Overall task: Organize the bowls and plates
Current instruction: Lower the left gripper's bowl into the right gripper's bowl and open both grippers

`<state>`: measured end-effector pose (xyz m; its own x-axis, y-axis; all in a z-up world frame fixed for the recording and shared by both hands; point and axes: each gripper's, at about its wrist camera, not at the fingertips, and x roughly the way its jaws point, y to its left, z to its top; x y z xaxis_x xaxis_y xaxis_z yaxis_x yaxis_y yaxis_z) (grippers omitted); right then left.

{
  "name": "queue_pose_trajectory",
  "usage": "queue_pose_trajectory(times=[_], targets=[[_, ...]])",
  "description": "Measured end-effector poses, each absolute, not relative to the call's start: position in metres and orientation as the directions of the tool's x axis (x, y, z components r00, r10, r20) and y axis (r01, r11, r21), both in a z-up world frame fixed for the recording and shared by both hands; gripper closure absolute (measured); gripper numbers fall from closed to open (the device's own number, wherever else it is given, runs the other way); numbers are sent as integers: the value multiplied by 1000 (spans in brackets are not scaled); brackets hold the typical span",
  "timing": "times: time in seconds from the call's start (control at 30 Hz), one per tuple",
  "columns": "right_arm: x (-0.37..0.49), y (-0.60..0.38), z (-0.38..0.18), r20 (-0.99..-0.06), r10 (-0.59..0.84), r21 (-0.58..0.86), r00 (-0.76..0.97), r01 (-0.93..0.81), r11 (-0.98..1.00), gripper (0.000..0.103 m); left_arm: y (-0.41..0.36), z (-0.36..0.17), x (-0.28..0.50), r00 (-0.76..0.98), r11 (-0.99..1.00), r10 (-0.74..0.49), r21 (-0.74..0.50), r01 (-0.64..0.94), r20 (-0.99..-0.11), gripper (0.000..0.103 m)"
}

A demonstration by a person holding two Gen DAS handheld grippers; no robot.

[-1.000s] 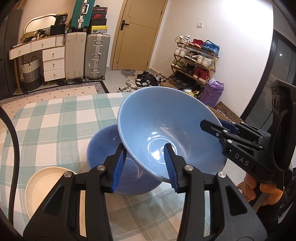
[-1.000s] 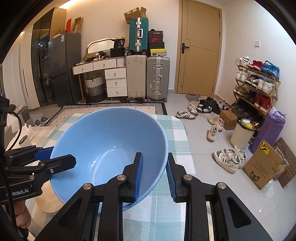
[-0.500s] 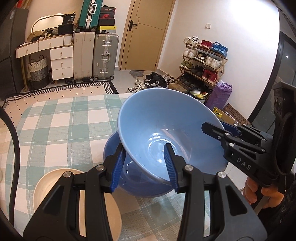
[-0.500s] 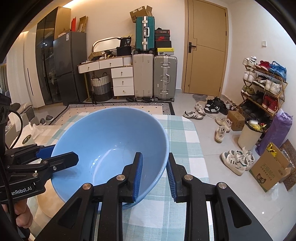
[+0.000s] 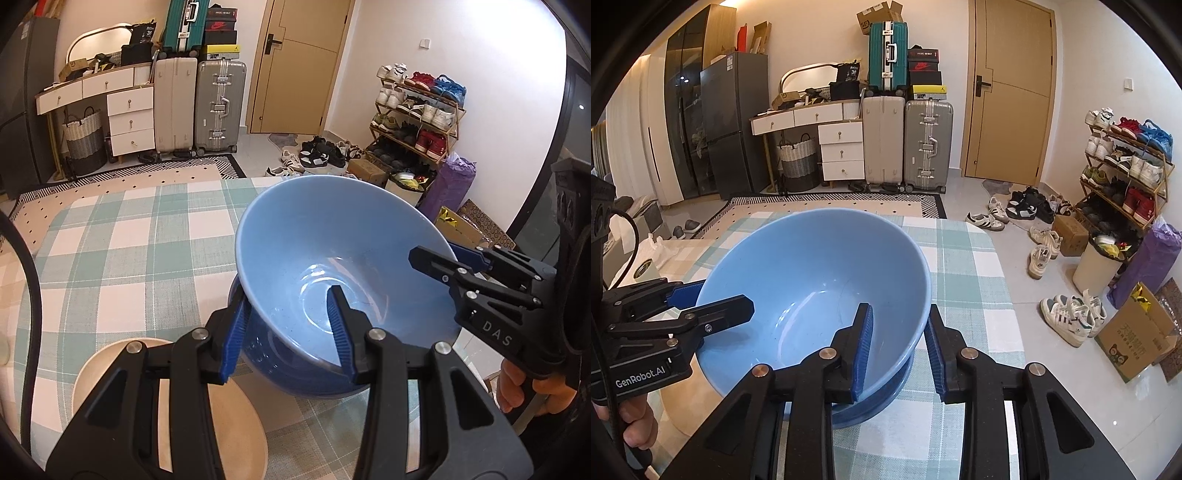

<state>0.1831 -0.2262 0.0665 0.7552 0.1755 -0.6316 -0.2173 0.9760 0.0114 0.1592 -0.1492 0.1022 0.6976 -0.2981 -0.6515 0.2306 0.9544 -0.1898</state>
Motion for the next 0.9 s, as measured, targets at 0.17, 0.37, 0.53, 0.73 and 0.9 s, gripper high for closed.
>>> queue_pose_trajectory(times=[0.17, 0.37, 0.53, 0.73, 0.9], targets=[[188, -222, 57, -645, 173, 8, 745, -219, 976, 74, -148, 95, 165, 694, 956, -293, -184, 230, -658, 64], [194, -219, 42, -668, 164, -1, 726, -222, 975, 74, -146, 78, 178, 690, 961, -276, -165, 223, -669, 64], [195, -214, 28, -681, 150, -28, 717, -230, 973, 74, -141, 62, 187, 683, 964, -263, -161, 210, -681, 64], [195, -209, 16, -688, 149, -32, 710, -235, 971, 74, -141, 48, 195, 685, 969, -244, -142, 204, -686, 64], [194, -208, 11, -693, 141, -41, 707, -235, 971, 74, -145, 39, 198, 692, 974, -219, -106, 202, -688, 64]])
